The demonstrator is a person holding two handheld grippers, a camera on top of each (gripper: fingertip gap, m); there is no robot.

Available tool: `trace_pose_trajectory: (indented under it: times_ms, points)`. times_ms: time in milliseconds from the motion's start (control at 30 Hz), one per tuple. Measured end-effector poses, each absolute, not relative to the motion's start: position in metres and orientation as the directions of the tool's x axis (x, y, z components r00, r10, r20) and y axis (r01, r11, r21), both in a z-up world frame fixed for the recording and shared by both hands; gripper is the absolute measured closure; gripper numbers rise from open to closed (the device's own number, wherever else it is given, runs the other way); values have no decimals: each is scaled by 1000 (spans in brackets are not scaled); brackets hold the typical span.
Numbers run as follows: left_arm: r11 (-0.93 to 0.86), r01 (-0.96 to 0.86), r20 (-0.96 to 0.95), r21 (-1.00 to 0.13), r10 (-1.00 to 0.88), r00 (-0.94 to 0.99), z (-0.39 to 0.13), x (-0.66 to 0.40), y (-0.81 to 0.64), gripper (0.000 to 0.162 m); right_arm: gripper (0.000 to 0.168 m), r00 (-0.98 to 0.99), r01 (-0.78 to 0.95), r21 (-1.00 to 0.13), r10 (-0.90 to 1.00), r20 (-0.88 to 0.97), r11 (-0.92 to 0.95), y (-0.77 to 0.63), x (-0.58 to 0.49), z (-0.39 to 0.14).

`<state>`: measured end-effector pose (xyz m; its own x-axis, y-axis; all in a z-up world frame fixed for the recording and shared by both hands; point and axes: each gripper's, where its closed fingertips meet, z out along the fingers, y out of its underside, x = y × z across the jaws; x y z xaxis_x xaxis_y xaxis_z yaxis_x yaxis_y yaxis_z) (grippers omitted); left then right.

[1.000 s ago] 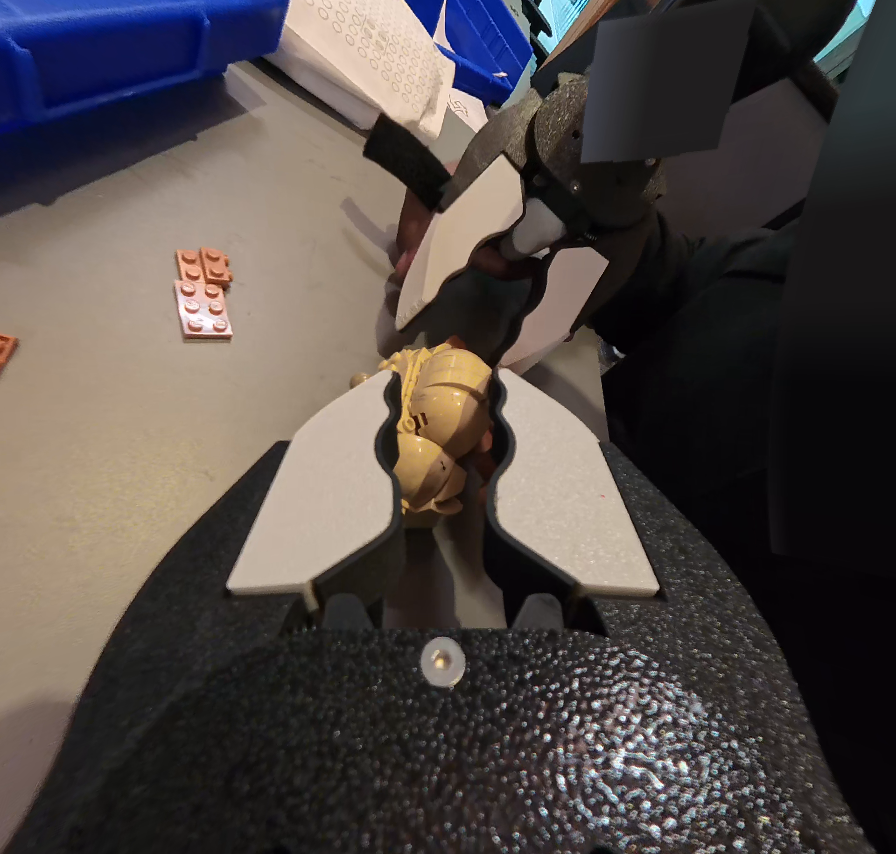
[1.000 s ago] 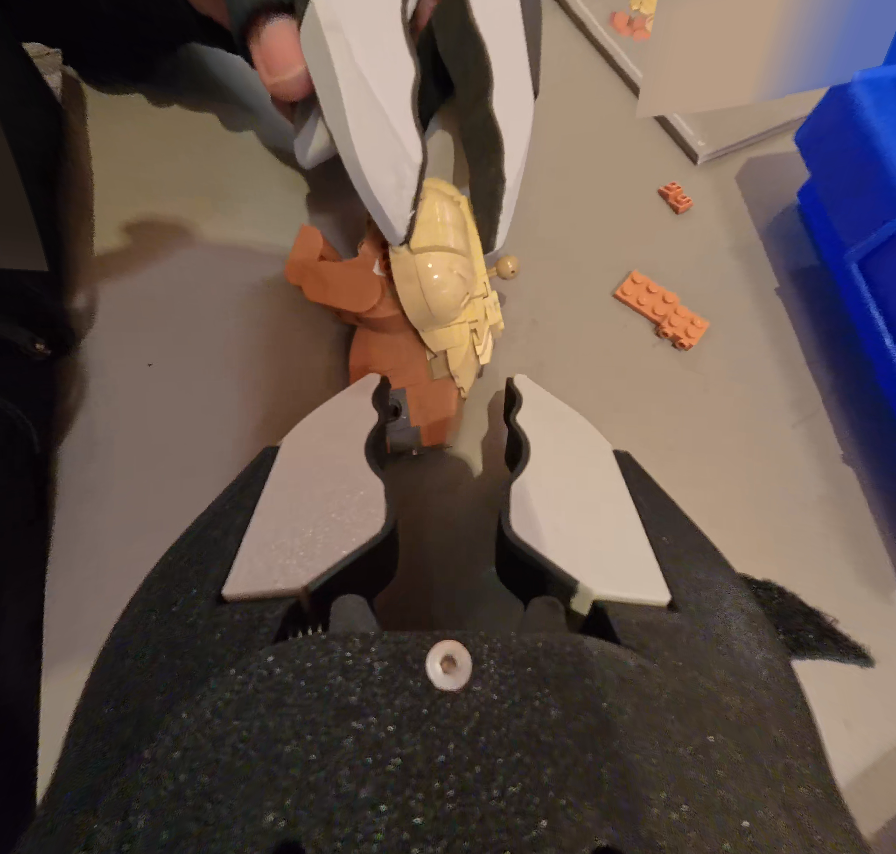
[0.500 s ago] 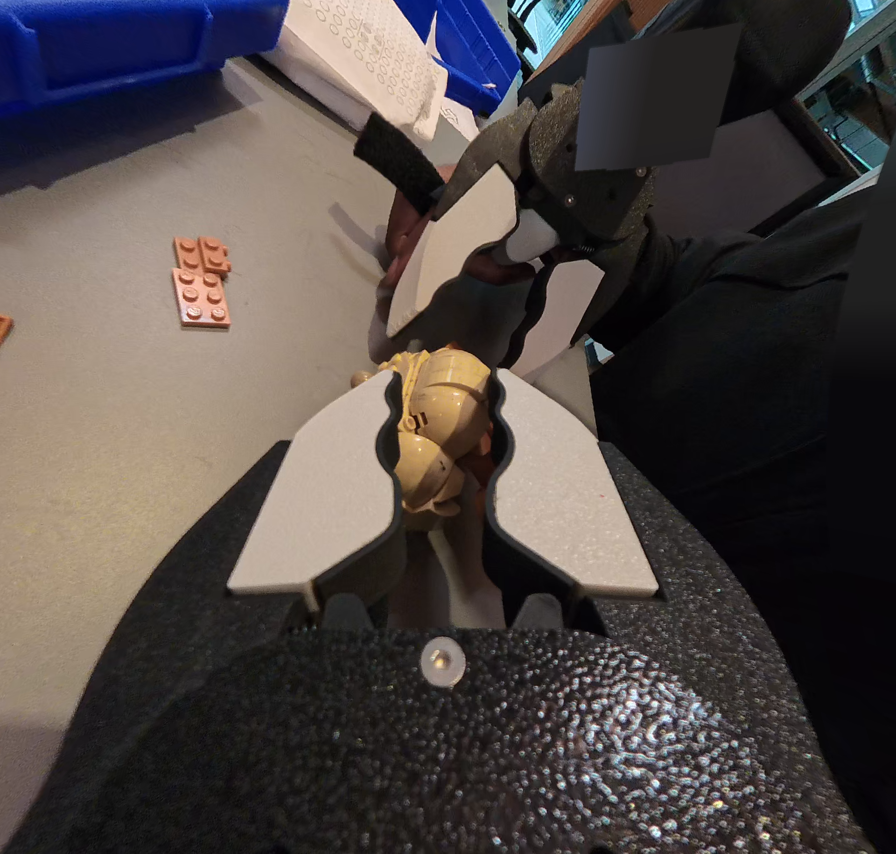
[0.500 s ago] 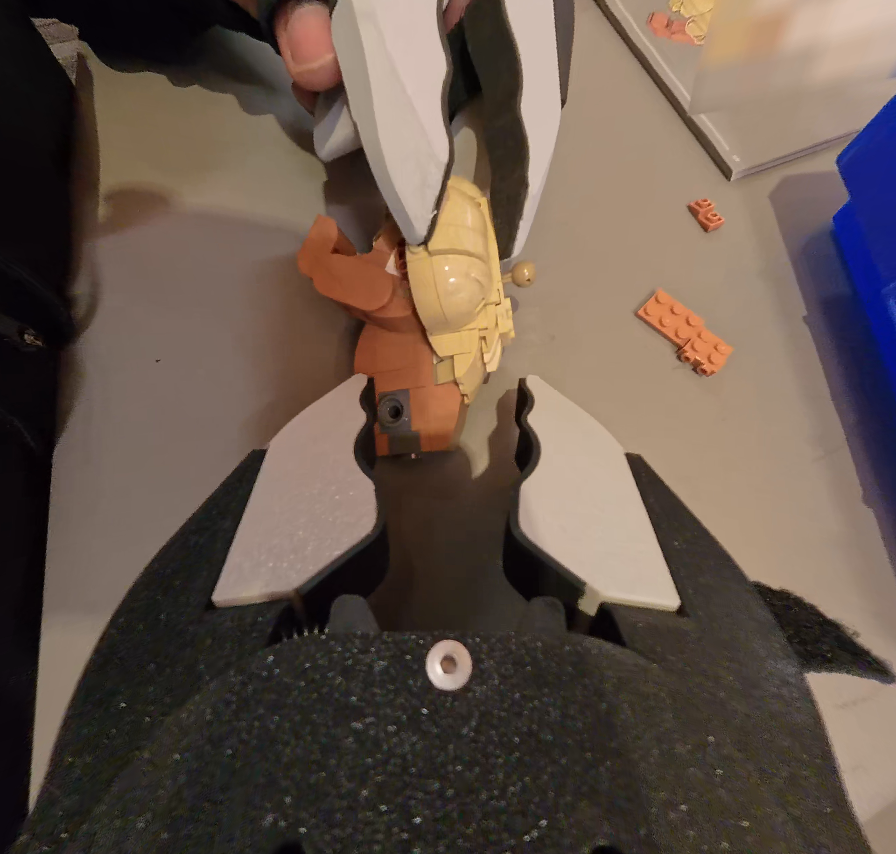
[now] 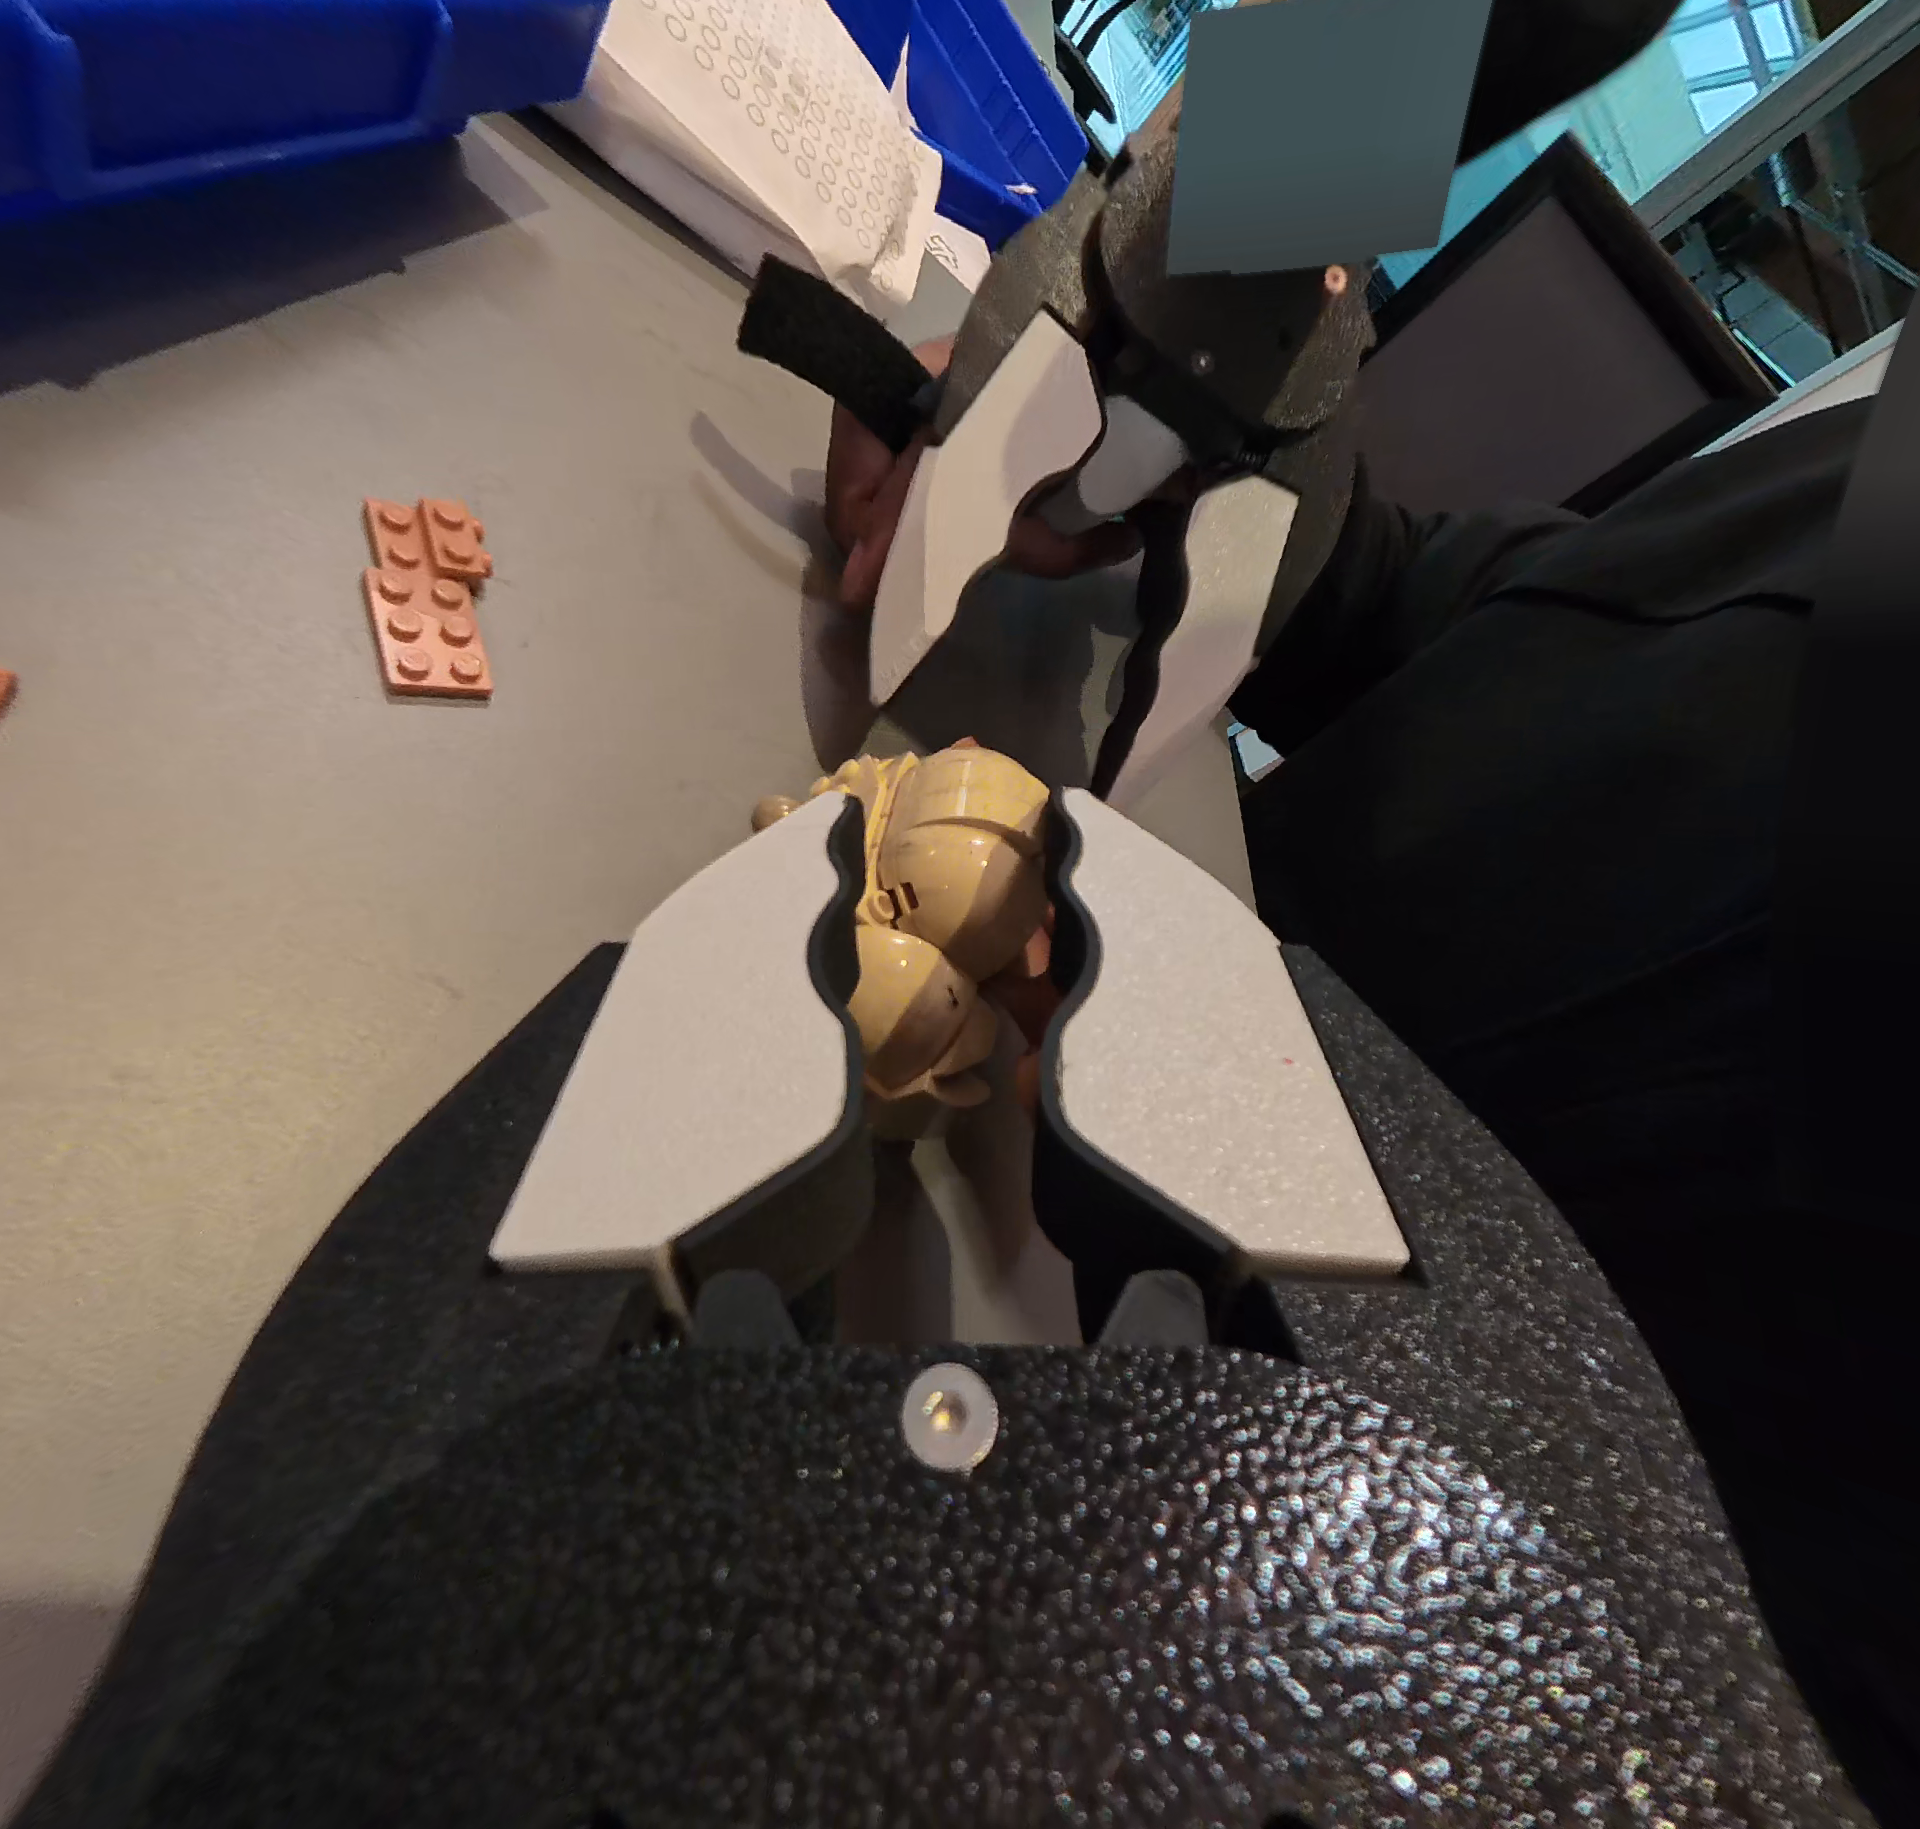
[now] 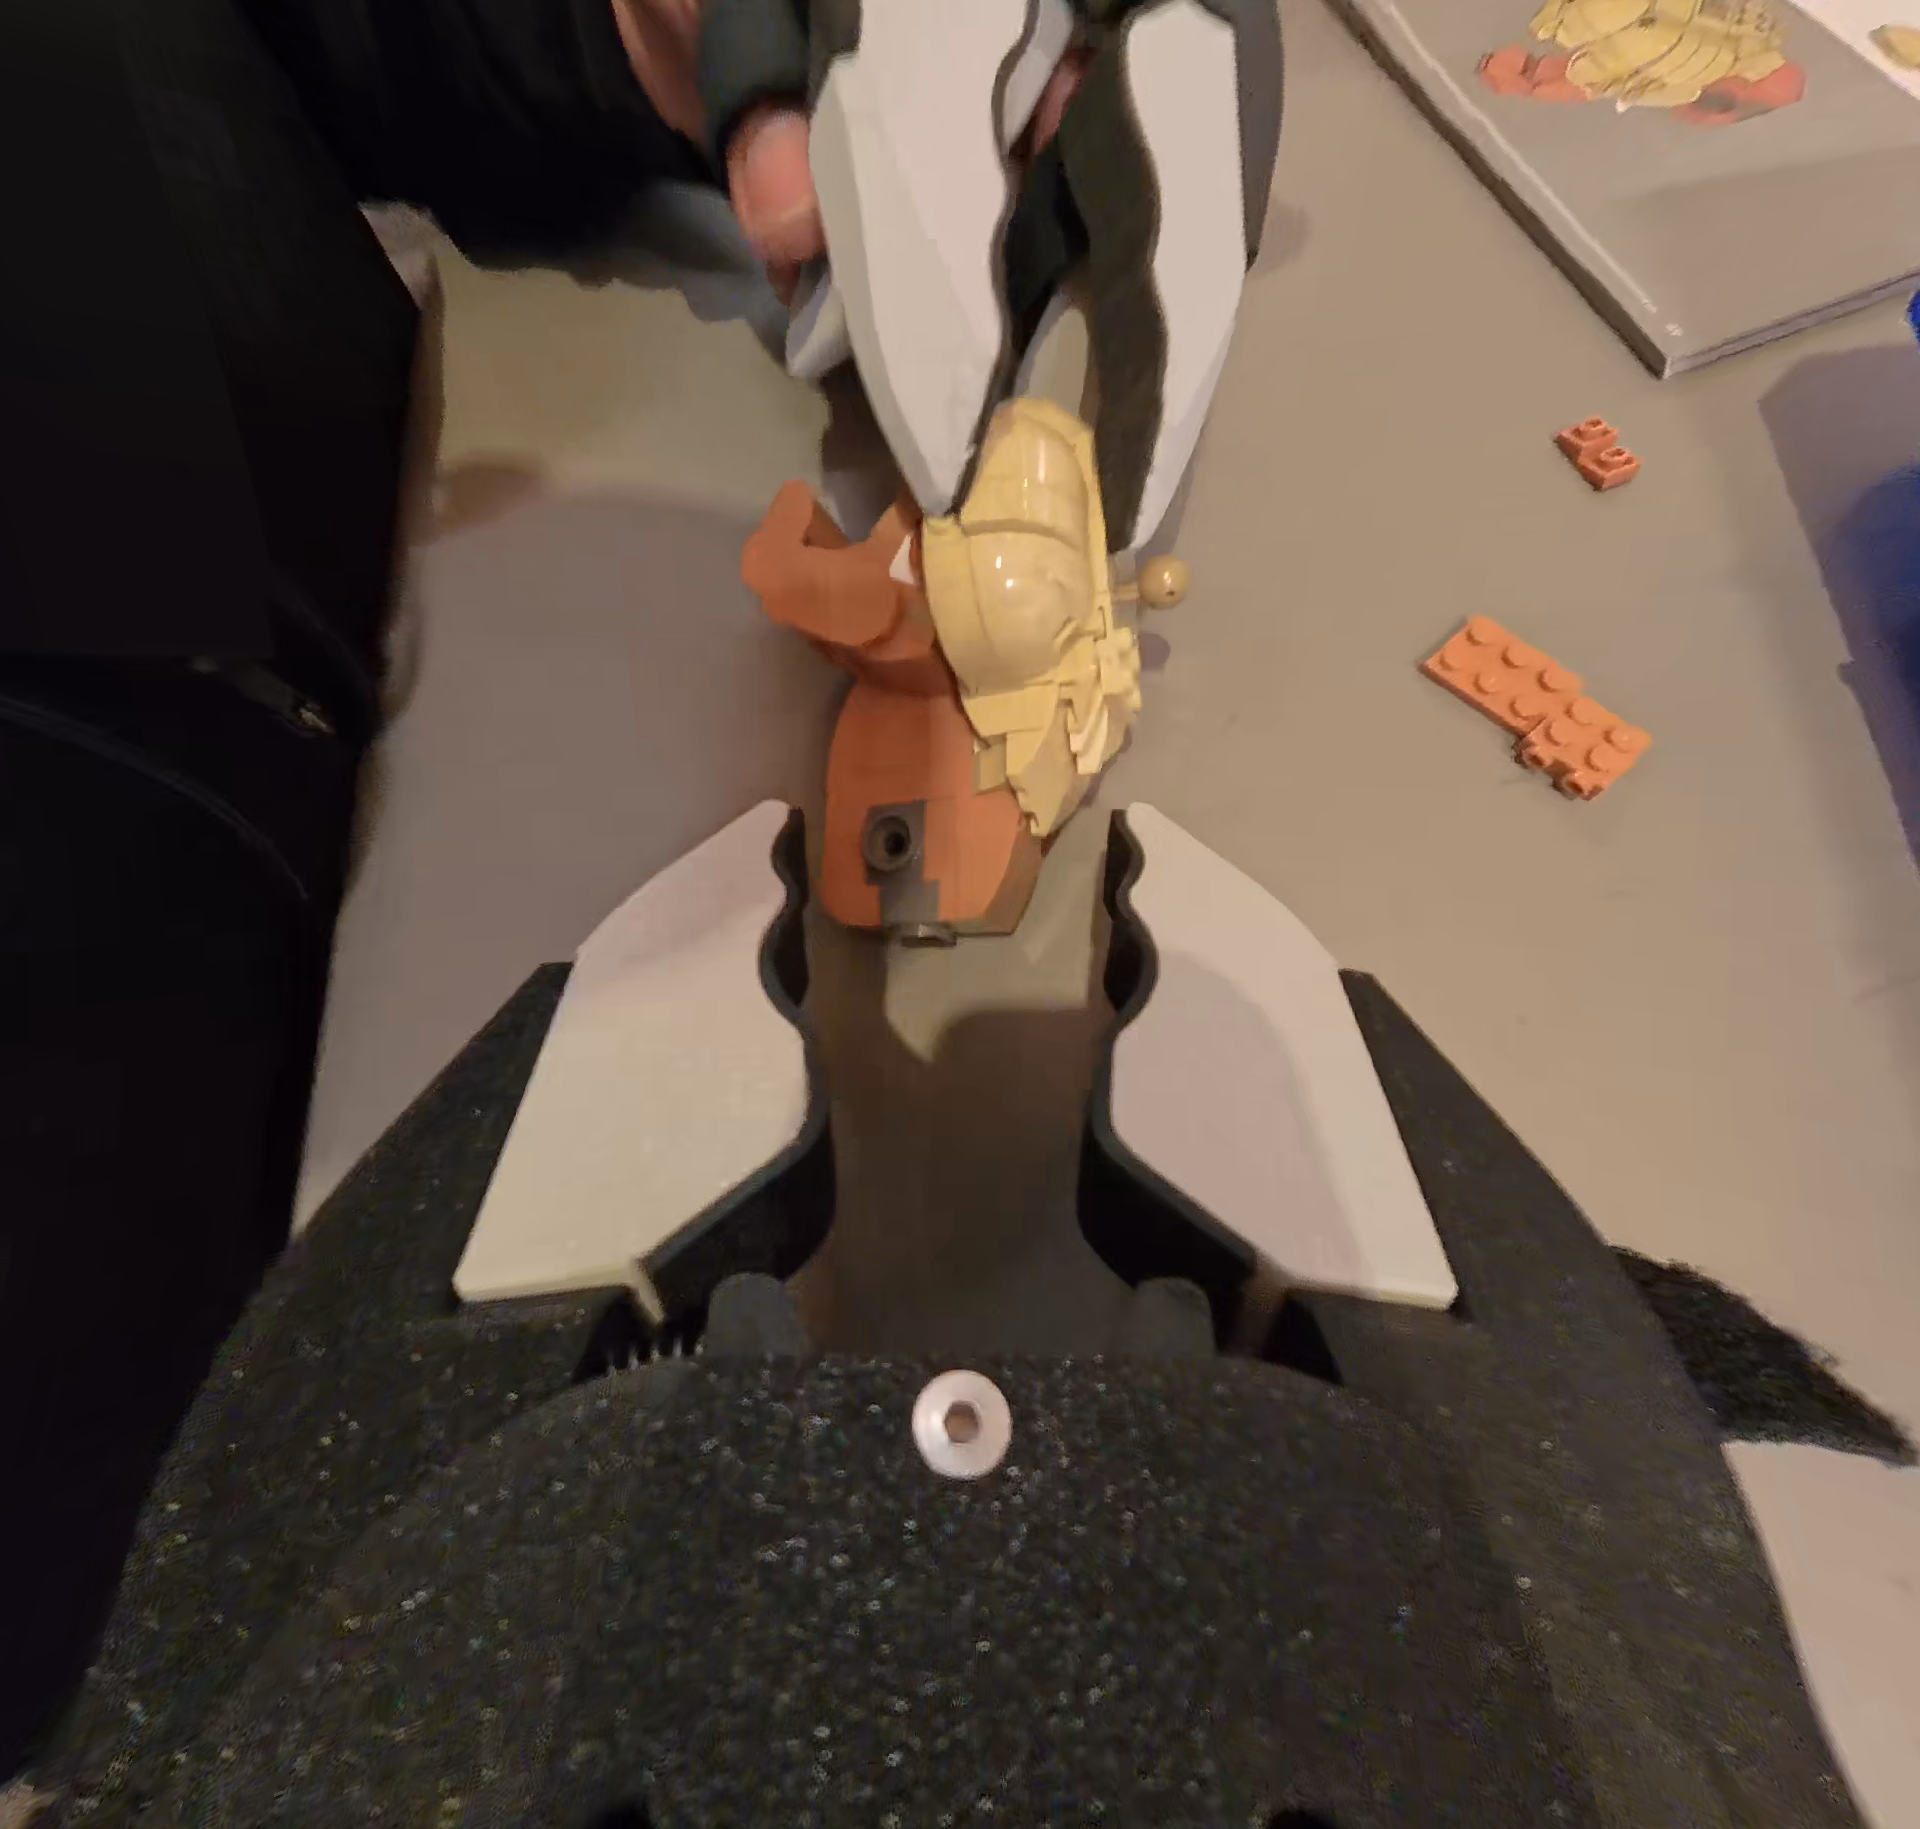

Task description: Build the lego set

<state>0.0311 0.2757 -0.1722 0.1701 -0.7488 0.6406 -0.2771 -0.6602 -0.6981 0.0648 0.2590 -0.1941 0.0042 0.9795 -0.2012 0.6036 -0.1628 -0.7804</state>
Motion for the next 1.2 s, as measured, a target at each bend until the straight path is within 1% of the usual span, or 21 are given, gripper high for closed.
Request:
trace_pose_trajectory:
  times_ms: [100,167,267,333,533,767,933,1067,1200]
  points:
    - [-655,-287,637,-698,-752,167,-172,31,275,129,115,10,508,-814,947,-321,-281,262,57,-175]
    - [-655,-291,638,-698,-753,164,-172,31,275,129,116,20,451,-815,917,-399,-364,266,51,-164]
    - [-659,-289,644,-695,-748,160,-172,31,275,130,117,73,413,-780,870,-487,-471,278,44,-163]
    - [-659,-290,644,-694,-748,157,-172,32,275,129,118,113,407,-762,856,-504,-503,285,41,-166]
    - [-654,-292,641,-697,-752,153,-172,31,274,129,118,145,446,-746,862,-485,-495,286,33,-176]
    - [-659,-285,650,-696,-747,138,-171,31,273,129,121,149,442,-750,865,-479,-492,285,32,-176]
    - [-680,-206,682,-703,-728,75,-150,25,270,127,121,150,442,-749,863,-482,-494,283,31,-176]
    - [-656,-174,627,-734,-754,196,-144,10,265,127,121,150,440,-750,864,-481,-494,283,31,-177]
    - [-586,-186,501,-789,-789,356,-147,2,246,128,120,148,433,-752,862,-486,-498,284,30,-177]
